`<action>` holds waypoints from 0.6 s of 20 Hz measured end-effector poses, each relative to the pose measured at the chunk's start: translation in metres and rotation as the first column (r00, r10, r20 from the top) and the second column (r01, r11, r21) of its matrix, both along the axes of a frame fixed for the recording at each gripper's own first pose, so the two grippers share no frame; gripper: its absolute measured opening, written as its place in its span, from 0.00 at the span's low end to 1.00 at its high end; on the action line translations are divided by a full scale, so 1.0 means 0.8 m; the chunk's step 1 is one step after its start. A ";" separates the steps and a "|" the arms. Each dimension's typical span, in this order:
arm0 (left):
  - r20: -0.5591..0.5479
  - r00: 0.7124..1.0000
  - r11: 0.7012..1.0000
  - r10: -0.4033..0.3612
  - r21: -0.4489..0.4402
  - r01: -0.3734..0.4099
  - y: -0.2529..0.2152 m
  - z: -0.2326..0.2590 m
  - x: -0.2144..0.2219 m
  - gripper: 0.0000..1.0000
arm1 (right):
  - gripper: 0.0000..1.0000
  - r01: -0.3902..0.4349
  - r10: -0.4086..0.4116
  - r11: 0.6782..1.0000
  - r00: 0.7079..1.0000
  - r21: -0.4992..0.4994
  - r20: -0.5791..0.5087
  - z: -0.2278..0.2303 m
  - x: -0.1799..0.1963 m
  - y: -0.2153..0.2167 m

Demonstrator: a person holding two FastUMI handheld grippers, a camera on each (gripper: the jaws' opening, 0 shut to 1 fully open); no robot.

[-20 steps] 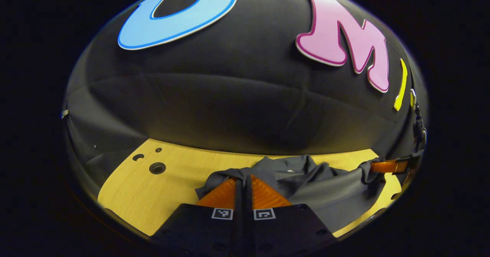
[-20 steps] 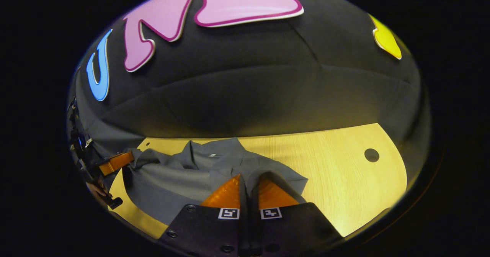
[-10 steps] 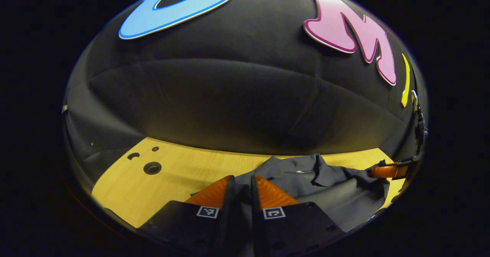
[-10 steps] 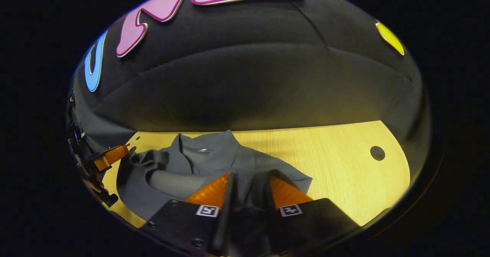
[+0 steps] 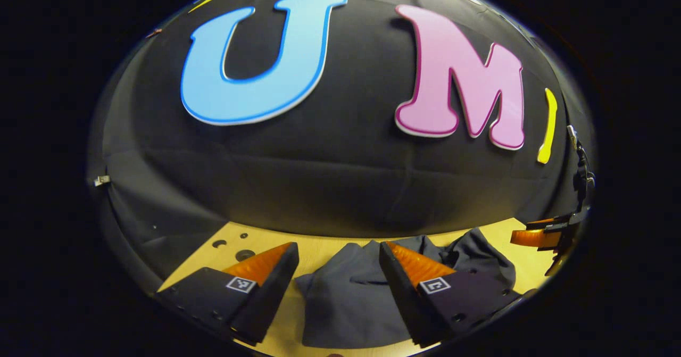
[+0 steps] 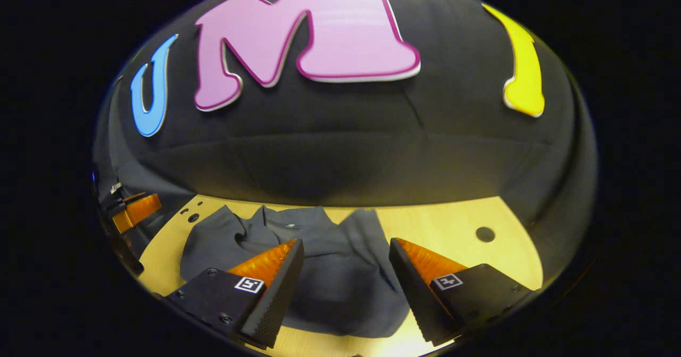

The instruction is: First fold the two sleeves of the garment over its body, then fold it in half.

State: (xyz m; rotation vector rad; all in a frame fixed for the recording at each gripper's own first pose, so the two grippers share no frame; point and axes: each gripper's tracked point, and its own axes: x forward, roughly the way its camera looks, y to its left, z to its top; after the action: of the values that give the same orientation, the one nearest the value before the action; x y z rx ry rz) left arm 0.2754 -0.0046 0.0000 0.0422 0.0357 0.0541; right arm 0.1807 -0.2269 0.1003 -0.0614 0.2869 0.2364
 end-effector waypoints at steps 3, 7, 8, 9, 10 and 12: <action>0.053 0.999 1.000 0.002 0.018 -0.003 -0.002 0.039 -0.064 0.97 | 0.99 0.012 -0.012 1.000 0.998 -0.010 0.064 0.044 -0.052 -0.002; 0.094 0.996 1.000 -0.001 -0.013 0.003 -0.002 0.065 -0.151 0.97 | 0.99 0.036 -0.039 0.999 0.992 0.032 0.120 0.086 -0.129 0.001; 0.100 0.995 1.000 0.003 -0.018 -0.001 0.001 0.068 -0.172 0.97 | 0.99 0.043 -0.048 0.998 0.990 0.037 0.132 0.092 -0.148 0.002; 0.107 0.994 1.000 0.006 -0.018 -0.005 0.003 0.070 -0.192 0.97 | 0.98 0.050 -0.055 0.998 0.988 0.036 0.145 0.098 -0.169 0.000; 0.113 0.994 1.000 0.013 -0.017 -0.011 0.006 0.070 -0.211 0.97 | 0.98 0.061 -0.065 0.998 0.986 0.032 0.156 0.101 -0.188 -0.002; 0.122 0.992 1.000 0.023 -0.018 -0.021 0.011 0.068 -0.247 0.97 | 0.98 0.070 -0.075 0.997 0.983 0.038 0.169 0.102 -0.226 0.001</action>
State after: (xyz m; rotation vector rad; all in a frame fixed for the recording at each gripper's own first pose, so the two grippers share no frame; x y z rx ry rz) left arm 0.0777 0.0043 0.0542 0.0214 -0.0858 0.0784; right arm 0.0001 -0.2259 0.1821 -0.0394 0.1144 0.1623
